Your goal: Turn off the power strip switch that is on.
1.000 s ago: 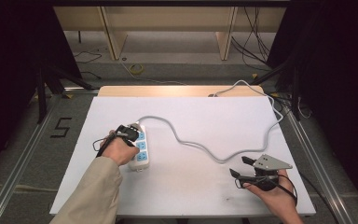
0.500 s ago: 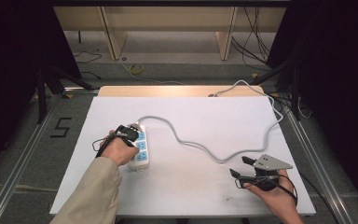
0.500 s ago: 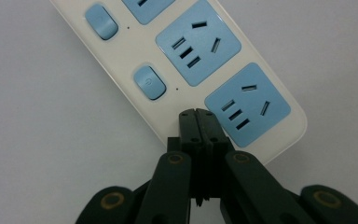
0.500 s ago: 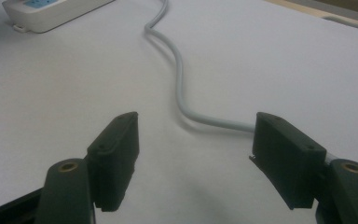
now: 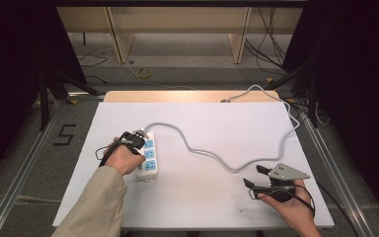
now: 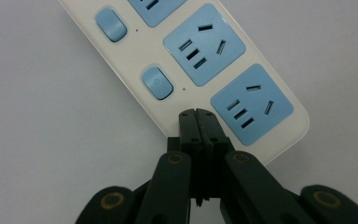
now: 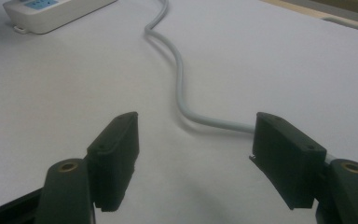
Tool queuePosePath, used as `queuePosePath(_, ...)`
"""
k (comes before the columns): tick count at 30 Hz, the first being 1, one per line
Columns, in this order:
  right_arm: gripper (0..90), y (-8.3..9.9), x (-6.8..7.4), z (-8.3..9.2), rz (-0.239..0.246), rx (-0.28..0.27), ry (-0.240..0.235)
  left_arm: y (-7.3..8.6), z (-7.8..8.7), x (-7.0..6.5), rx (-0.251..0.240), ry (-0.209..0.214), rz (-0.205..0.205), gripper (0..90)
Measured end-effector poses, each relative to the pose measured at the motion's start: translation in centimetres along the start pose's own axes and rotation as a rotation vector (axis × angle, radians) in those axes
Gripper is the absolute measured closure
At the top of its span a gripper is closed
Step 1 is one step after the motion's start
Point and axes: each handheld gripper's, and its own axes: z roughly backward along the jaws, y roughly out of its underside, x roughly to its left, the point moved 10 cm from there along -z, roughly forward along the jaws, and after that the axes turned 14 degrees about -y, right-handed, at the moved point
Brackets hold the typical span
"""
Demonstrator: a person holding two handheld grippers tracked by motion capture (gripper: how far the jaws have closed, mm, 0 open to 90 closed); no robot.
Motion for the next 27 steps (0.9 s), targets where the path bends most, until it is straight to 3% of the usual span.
queuePosePath(11, 32.6, 0.0, 0.0, 0.0, 0.0, -0.003, 0.0, -0.3, 0.2, 0.0, -0.032, -0.002, 0.004, 89.9)
queuePosePath(20, 32.5, 0.0, 0.0, 0.0, -0.001, -0.003, -0.001, -0.6, 1.1, 0.6, -0.13, -0.005, 0.023, 89.3)
queuePosePath(24, 32.5, 0.0, 0.0, 0.0, 0.0, -0.003, -0.001, -0.5, 1.5, 0.8, -0.167, 0.002, 0.041, 83.0)
queuePosePath(27, 32.5, 0.0, 0.0, 0.0, 0.0, -0.003, -0.001, -0.5, 1.9, 1.0, -0.211, 0.004, 0.032, 80.0)
